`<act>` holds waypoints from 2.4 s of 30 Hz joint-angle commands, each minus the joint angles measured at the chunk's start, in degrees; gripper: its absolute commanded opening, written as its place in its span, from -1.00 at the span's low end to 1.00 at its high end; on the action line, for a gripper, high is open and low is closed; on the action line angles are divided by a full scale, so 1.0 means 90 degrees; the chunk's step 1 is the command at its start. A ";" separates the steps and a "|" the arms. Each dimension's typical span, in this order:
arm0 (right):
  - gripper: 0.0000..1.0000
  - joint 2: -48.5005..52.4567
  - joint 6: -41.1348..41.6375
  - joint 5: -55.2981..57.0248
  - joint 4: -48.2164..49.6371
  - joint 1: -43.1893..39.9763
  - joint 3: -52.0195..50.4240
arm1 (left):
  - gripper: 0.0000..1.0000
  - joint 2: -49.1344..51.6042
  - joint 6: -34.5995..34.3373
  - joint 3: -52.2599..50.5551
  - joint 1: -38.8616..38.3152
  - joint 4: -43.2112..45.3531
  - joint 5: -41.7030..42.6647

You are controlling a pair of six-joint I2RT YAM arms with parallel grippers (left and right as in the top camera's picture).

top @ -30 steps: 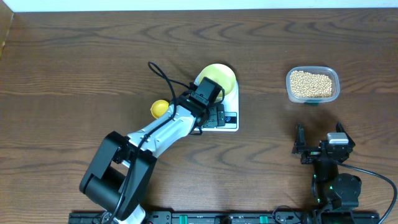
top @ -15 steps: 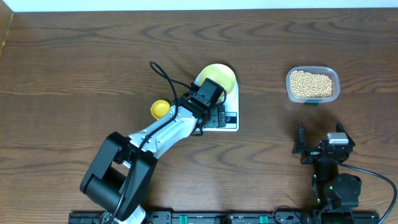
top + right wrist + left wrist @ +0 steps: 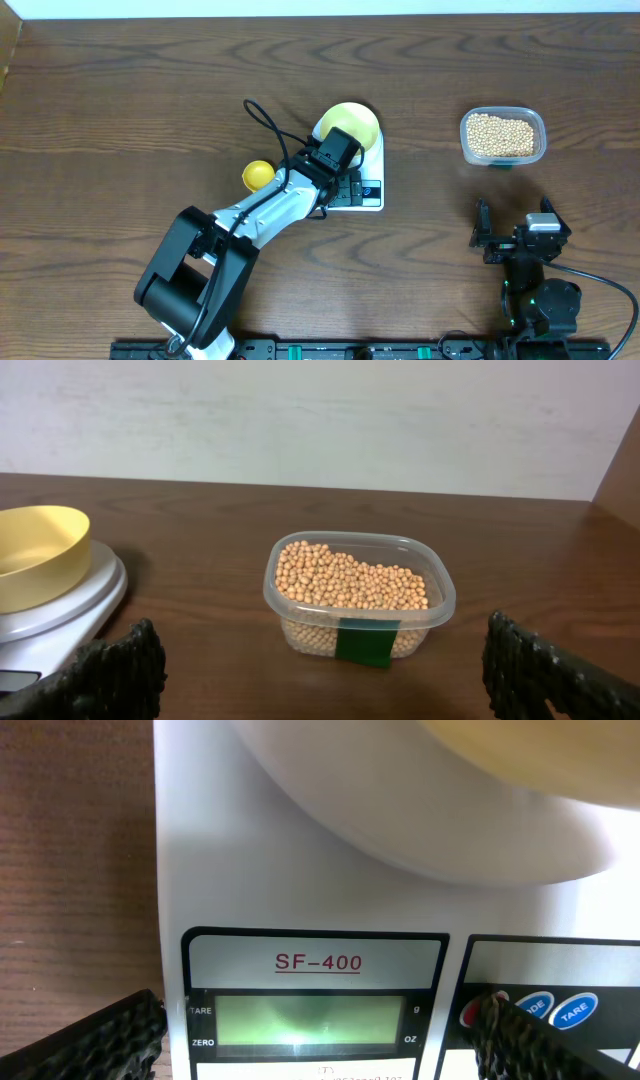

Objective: Scoop item into bowl and weigh 50g on scale

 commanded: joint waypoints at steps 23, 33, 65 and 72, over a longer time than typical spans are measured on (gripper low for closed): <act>0.98 -0.0039 -0.0053 -0.0017 -0.0019 -0.0049 -0.0017 | 0.99 0.0318 -0.0053 -0.0056 -0.0010 -0.0085 -0.0299; 0.98 -0.0039 -0.0053 -0.0017 -0.0019 -0.0049 -0.0017 | 0.99 -0.0668 -0.0027 0.0126 -0.0010 -0.0085 -0.0114; 0.98 -0.0039 -0.0053 -0.0017 -0.0019 -0.0049 -0.0017 | 0.99 -0.3298 0.0231 -0.0058 0.0010 -0.2951 -0.1882; 0.98 -0.0039 -0.0053 -0.0017 -0.0019 -0.0049 -0.0017 | 0.99 -0.3298 -0.0469 -0.0058 0.0350 -0.2958 -0.1163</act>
